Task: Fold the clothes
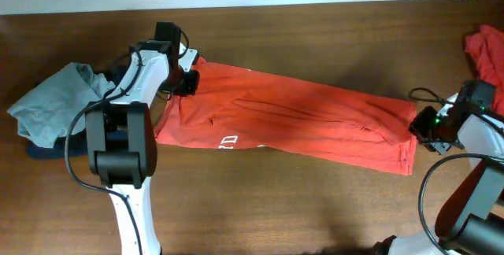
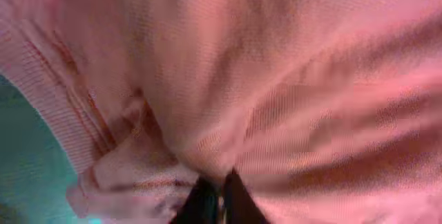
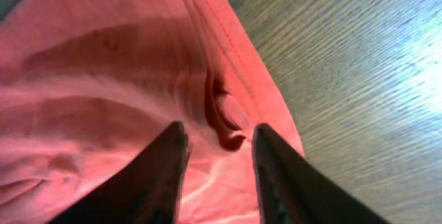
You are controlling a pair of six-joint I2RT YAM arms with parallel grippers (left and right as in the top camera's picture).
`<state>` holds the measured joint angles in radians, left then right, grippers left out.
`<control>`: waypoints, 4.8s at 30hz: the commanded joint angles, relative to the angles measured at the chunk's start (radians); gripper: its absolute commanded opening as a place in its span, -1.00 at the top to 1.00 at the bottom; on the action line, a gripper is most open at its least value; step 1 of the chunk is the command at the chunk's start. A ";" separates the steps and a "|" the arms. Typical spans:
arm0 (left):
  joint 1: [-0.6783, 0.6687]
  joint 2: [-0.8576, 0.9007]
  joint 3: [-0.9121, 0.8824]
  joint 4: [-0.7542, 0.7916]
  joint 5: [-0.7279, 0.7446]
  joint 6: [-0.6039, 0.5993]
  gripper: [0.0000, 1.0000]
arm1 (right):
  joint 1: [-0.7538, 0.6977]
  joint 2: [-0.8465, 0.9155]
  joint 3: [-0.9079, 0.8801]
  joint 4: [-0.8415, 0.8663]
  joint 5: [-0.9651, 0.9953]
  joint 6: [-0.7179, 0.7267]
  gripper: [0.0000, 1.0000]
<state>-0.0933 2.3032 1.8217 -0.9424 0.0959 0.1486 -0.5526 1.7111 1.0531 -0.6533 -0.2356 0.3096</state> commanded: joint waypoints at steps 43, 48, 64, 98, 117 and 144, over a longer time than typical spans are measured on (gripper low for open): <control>0.004 0.011 1.105 -0.745 0.023 -0.058 -0.39 | -0.089 0.315 0.084 -0.140 -0.288 -0.331 0.19; 0.004 -0.010 1.105 -0.745 0.019 -0.057 -0.39 | -0.089 0.313 0.084 -0.141 -0.335 -0.328 0.45; 0.091 -0.236 1.105 -0.718 0.009 -0.043 -0.48 | -0.183 0.185 0.309 -0.333 -0.144 -0.196 0.92; 0.122 -0.303 1.105 -0.671 0.019 -0.043 -0.55 | 0.971 0.342 0.819 -0.309 0.057 0.100 0.90; 0.122 -0.303 1.105 -0.690 0.023 -0.043 -0.56 | 0.906 0.253 0.828 -0.422 -0.008 0.016 -0.25; 0.122 -0.303 1.105 -0.735 0.019 -0.042 -0.56 | 1.228 0.289 0.630 -0.367 0.009 -0.093 0.91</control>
<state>0.0242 2.0197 2.9120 -1.6798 0.1047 0.1013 0.7174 2.1235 1.6806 -1.0172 -0.3870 0.1822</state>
